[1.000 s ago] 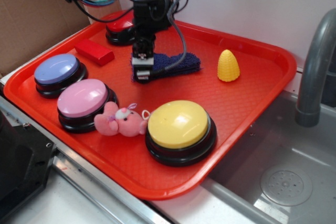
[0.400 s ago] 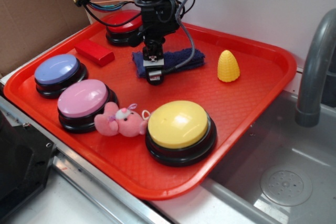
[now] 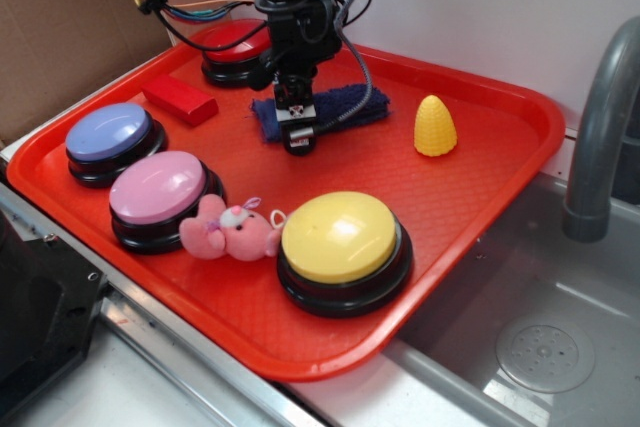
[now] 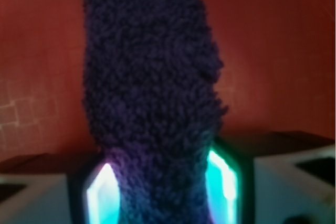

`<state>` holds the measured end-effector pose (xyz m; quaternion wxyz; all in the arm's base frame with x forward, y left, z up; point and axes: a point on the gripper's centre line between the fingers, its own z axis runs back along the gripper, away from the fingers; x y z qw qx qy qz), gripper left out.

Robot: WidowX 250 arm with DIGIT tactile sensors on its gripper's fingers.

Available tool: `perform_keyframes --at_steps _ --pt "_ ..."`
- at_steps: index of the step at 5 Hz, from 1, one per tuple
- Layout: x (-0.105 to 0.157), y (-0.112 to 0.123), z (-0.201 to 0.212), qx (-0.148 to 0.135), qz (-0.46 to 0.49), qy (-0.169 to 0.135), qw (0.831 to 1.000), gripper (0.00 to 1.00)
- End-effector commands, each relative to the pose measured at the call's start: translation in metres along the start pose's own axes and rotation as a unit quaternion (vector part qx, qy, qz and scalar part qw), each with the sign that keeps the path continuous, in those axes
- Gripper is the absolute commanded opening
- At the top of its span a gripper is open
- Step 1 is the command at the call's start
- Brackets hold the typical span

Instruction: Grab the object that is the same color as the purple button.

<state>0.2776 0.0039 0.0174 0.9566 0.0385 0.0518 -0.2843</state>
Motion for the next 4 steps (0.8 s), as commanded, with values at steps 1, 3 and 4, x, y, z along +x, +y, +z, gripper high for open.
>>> perform_keyframes --at_steps 1,3,4 --pt "-0.020 -0.005 0.086 0.131 0.097 -0.004 0.987 0.00" --pt "-0.044 -0.038 0.162 0.043 0.245 -0.006 0.969 0.00" --pt "-0.061 -0.058 0.185 0.025 0.257 -0.023 0.966 0.00"
